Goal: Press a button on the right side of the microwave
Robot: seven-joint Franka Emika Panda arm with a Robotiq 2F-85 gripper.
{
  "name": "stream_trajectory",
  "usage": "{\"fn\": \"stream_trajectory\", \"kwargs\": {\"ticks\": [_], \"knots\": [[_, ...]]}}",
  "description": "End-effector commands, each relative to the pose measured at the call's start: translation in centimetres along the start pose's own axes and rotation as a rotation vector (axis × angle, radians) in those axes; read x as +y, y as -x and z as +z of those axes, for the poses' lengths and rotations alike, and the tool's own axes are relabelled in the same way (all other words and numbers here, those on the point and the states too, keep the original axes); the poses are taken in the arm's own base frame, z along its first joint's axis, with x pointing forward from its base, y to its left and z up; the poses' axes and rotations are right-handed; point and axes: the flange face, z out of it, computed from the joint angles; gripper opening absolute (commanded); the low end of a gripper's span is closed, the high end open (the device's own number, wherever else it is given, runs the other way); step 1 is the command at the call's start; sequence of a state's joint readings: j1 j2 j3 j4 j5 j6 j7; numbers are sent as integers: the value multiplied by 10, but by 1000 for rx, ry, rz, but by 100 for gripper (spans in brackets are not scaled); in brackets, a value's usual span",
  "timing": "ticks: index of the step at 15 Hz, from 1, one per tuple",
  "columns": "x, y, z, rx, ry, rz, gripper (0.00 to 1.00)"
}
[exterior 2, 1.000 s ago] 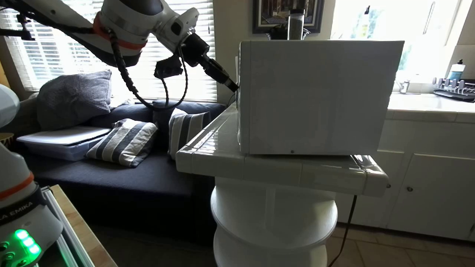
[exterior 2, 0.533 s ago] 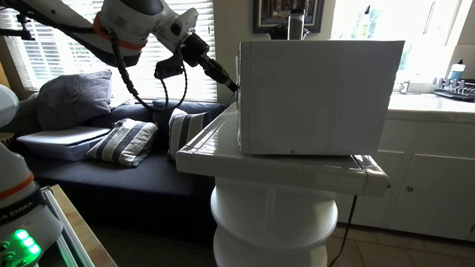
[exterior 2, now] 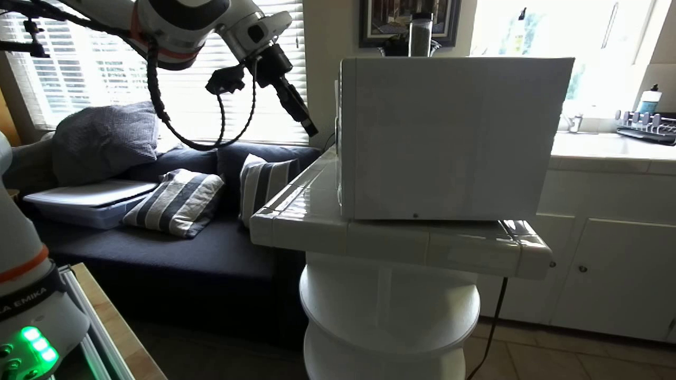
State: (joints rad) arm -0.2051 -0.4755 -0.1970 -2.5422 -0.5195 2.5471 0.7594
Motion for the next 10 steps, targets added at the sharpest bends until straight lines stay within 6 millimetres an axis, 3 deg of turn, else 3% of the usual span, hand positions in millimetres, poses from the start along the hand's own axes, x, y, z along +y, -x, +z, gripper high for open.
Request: {"fn": "stream_trajectory", "kwargs": {"ticks": [1,3,4,6,10], "knots": [[7,4,-29,-183,-39,-42,0],[16,-1,-45,-257,5,-44,0],[21,-5,-54,-281,13,-44,26],[29,-12,-69,-306,7,-43,32],[43,-23,-94,-246,-46,-36,62]]}}
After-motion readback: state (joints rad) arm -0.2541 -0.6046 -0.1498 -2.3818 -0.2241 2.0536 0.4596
